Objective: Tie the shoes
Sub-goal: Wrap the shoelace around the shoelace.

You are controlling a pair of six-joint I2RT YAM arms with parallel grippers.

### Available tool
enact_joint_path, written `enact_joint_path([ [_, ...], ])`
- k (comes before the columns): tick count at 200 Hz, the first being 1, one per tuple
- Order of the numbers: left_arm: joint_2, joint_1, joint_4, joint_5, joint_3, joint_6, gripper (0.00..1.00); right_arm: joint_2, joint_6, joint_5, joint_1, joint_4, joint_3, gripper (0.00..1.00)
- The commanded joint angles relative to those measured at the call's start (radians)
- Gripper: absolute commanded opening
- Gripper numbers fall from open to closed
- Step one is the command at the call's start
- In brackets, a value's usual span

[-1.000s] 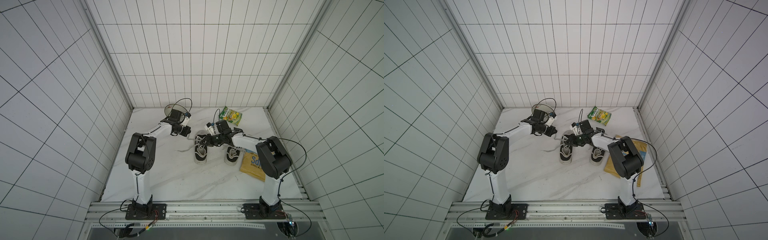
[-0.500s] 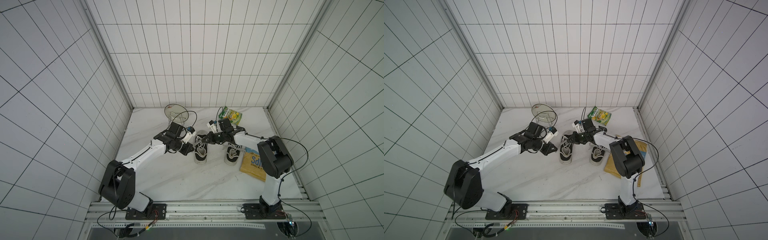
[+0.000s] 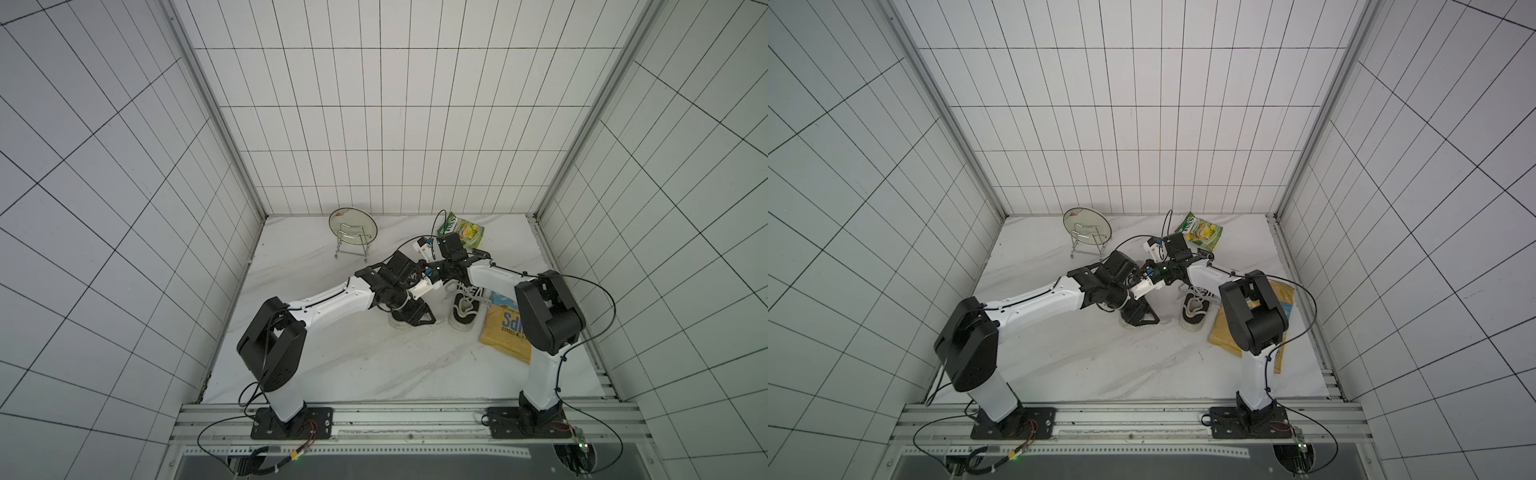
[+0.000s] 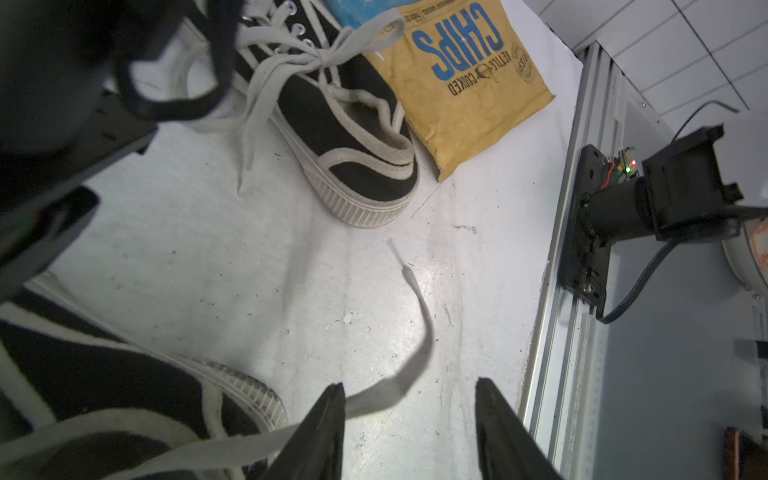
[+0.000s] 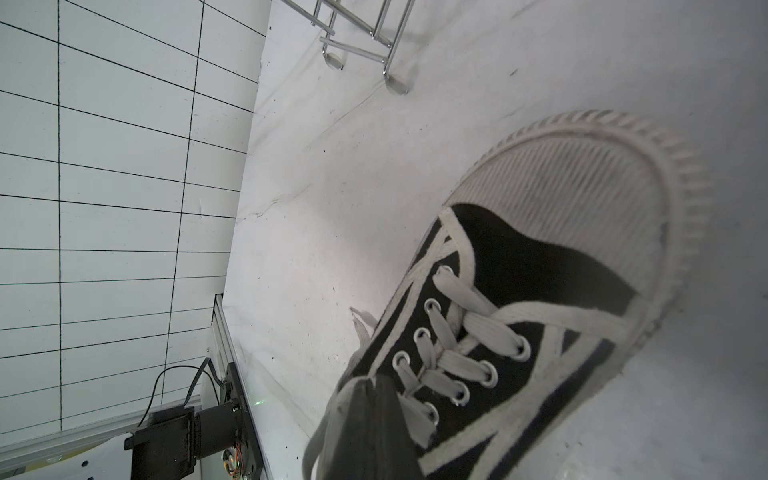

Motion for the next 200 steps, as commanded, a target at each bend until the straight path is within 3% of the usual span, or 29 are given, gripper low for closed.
enact_joint_path([
  [1,-0.074,0.074,0.069,0.044,-0.044,-0.034,0.66,0.017,-0.033,-0.032,-0.010,-0.002,0.024,0.00],
  [28,-0.117,0.248,0.101,0.160,-0.103,-0.034,0.68,0.024,-0.054,-0.070,-0.014,-0.003,0.035,0.00],
  [48,-0.074,0.371,0.108,0.242,-0.097,0.000,0.61,0.025,-0.071,-0.088,-0.016,-0.009,0.041,0.00],
  [63,-0.012,0.414,0.083,0.248,-0.051,0.035,0.52,0.028,-0.080,-0.097,-0.017,-0.017,0.047,0.00],
  [87,0.074,0.419,0.064,0.244,0.027,0.077,0.45,0.027,-0.085,-0.104,-0.018,-0.023,0.051,0.00],
  [145,0.199,0.405,0.059,0.293,0.121,0.085,0.42,0.029,-0.100,-0.119,-0.019,-0.045,0.061,0.00],
  [200,0.261,0.365,0.038,0.250,0.161,0.102,0.27,0.038,-0.104,-0.128,-0.019,-0.054,0.074,0.00],
])
